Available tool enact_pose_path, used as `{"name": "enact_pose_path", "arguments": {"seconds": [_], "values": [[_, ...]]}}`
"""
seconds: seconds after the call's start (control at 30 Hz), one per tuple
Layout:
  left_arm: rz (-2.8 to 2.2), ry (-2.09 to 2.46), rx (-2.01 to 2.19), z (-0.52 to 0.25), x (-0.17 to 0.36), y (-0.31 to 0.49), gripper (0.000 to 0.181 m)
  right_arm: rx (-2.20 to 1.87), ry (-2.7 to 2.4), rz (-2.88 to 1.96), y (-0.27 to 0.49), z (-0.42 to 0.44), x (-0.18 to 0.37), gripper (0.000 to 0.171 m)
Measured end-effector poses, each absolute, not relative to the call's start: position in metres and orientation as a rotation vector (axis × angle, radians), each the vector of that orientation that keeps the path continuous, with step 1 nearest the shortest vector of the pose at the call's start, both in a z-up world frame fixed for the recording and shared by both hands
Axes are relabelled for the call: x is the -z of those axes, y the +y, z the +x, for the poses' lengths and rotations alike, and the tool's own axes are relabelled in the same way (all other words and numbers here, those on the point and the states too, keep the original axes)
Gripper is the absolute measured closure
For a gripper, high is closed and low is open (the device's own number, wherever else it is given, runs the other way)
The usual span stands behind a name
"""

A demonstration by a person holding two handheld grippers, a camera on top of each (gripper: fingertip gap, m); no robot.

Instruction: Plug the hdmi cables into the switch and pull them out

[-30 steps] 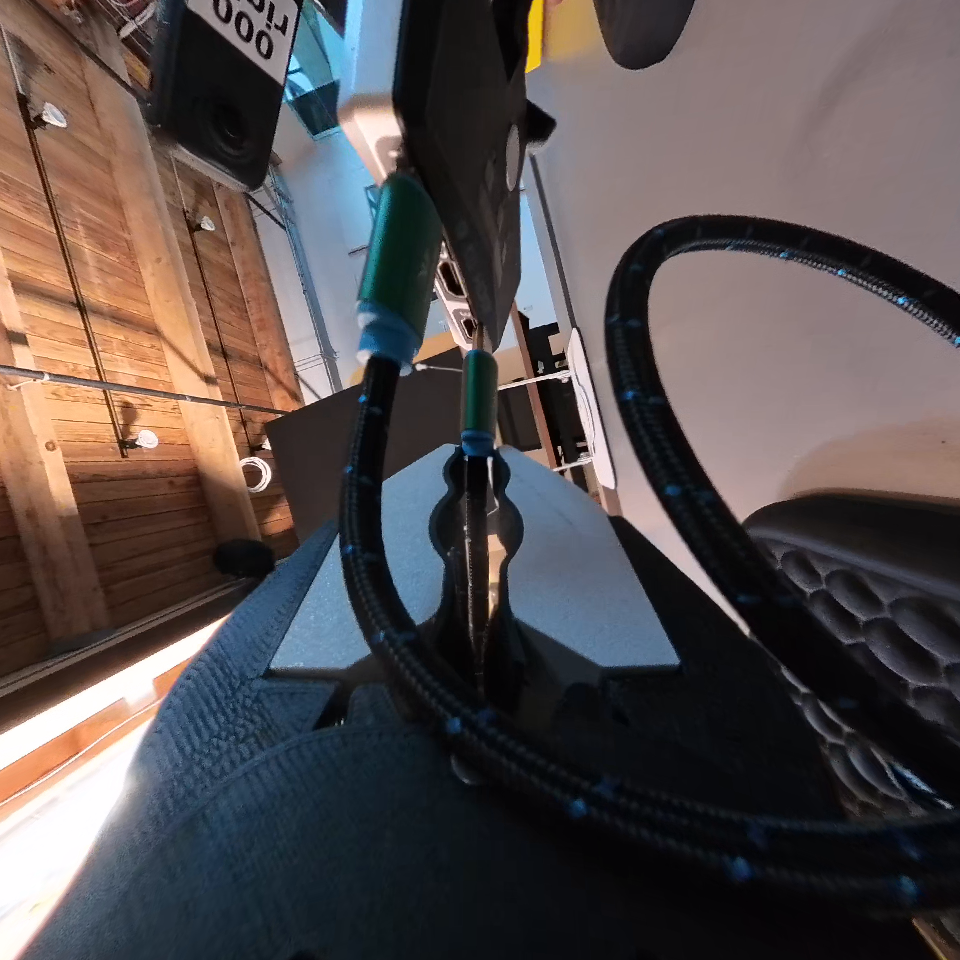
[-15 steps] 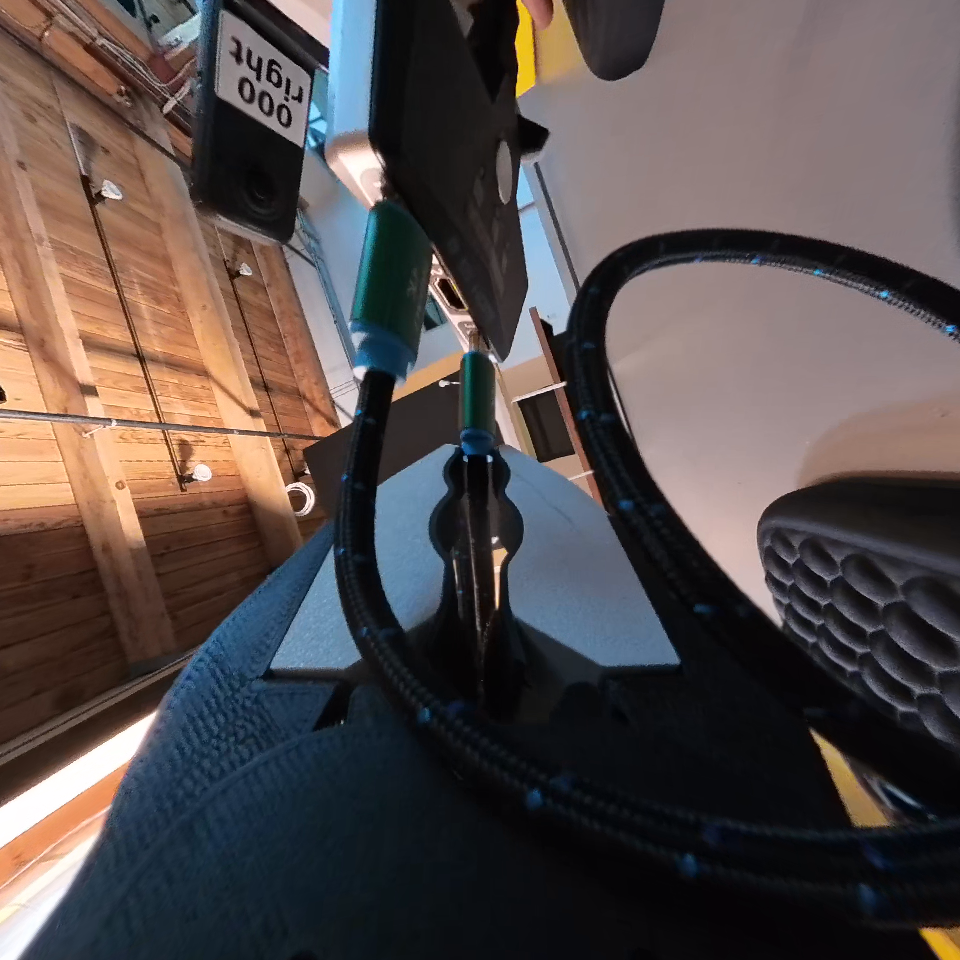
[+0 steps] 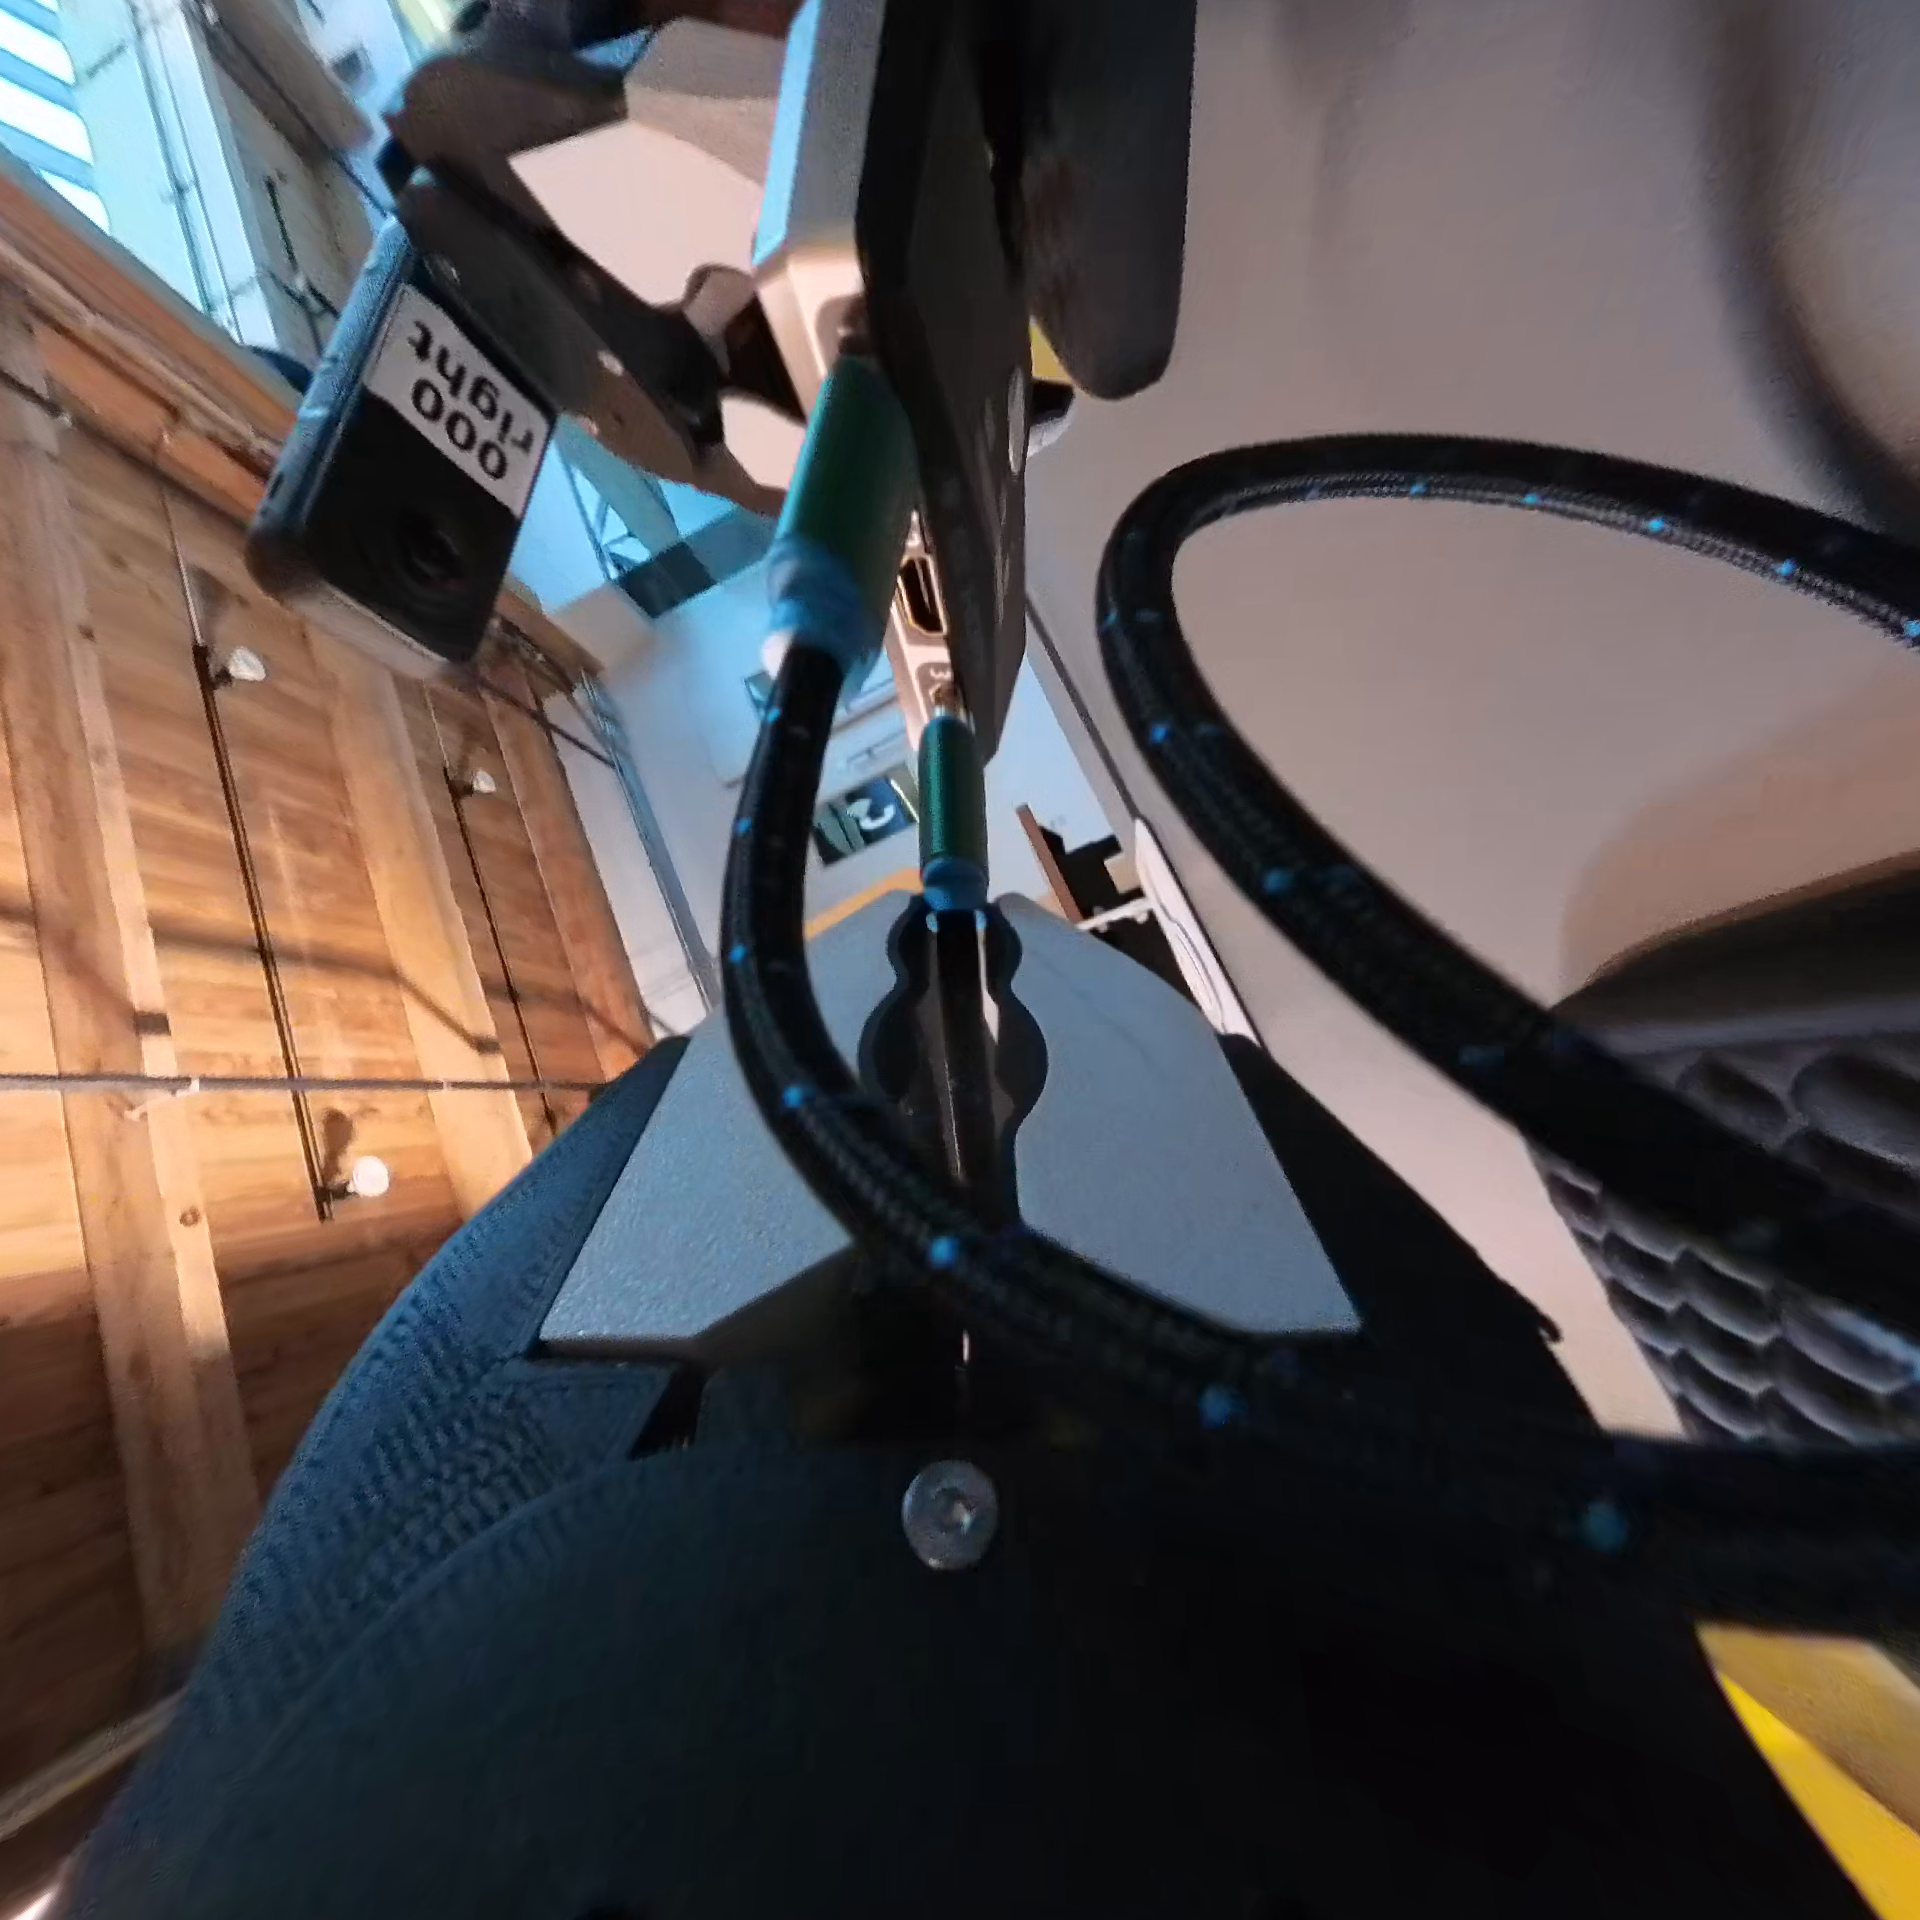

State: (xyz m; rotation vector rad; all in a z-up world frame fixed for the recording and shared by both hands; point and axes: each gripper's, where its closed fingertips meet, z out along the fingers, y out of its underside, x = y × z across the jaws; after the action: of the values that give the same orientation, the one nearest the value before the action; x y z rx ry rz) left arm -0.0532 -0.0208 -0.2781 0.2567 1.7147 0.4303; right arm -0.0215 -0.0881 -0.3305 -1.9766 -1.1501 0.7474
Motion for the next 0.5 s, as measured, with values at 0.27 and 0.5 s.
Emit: {"name": "enact_pose_path", "arguments": {"seconds": [0.27,0.5], "values": [[0.196,1.797,-0.504,-0.050,0.286,-0.014,0.172,-0.810,-1.066,-1.983,-0.082,-0.020,0.337,0.136],[0.277,1.873,-0.420,-0.048,0.293,-0.022,0.172,-0.651,-1.218,-1.970,-0.085,-0.021,0.345,0.136]]}}
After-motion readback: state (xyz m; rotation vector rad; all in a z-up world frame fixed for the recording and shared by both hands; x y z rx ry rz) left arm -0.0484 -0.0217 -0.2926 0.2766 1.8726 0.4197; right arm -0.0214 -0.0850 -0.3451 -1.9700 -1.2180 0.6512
